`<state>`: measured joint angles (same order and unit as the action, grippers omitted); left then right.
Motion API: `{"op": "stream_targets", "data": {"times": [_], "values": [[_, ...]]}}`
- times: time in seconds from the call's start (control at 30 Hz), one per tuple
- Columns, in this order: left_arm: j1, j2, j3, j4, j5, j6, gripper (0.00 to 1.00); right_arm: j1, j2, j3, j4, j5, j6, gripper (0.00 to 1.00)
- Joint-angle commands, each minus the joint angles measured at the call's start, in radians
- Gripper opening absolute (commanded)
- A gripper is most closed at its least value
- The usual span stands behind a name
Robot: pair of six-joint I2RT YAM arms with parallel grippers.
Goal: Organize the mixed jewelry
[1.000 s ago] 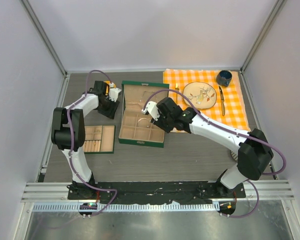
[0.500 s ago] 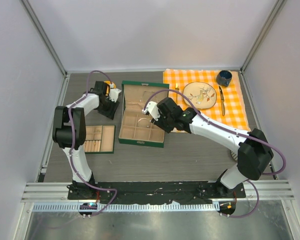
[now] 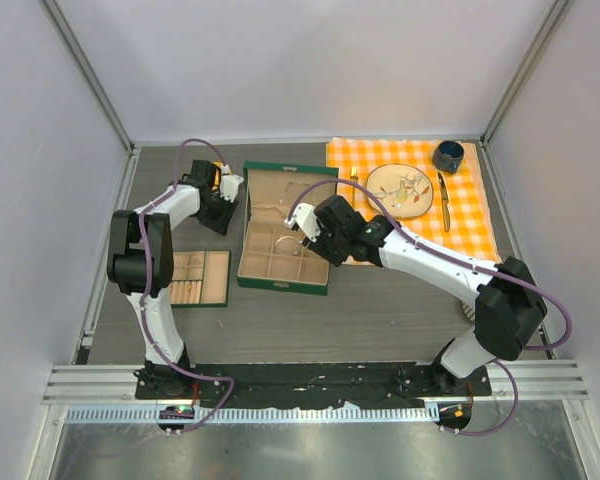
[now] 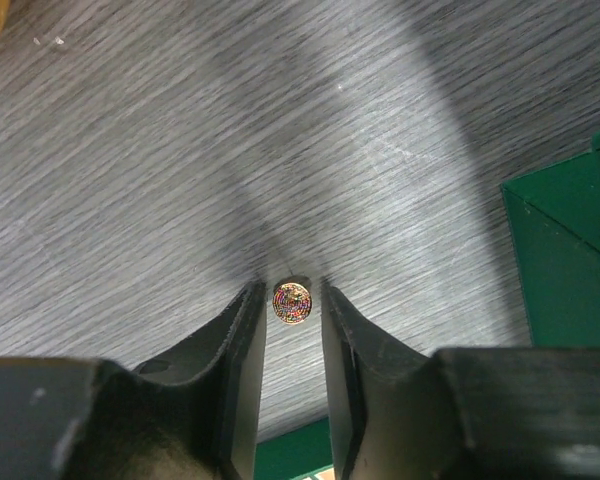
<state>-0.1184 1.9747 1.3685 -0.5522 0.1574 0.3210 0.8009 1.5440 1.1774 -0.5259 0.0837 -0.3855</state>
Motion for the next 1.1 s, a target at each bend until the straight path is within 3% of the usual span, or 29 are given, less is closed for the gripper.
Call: {"op": "stream_targets", "data": {"times": [0.0, 0.37, 0.73, 1.07], "values": [[-0.006, -0.004, 0.018, -0.005, 0.002, 0.009, 0.3, -0.006, -0.047, -0.009, 0.041, -0.009, 0.014, 0.37], [-0.004, -0.08, -0.034, -0.014, -0.001, 0.024, 0.06, -0.008, -0.05, -0.012, 0.04, -0.013, 0.017, 0.36], [-0.004, -0.301, -0.111, -0.06, 0.014, 0.044, 0.0, -0.009, -0.048, -0.015, 0.043, -0.013, 0.017, 0.36], [0.029, -0.569, -0.367, -0.106, -0.015, 0.128, 0.0, -0.012, -0.047, -0.015, 0.044, -0.022, 0.017, 0.36]]}}
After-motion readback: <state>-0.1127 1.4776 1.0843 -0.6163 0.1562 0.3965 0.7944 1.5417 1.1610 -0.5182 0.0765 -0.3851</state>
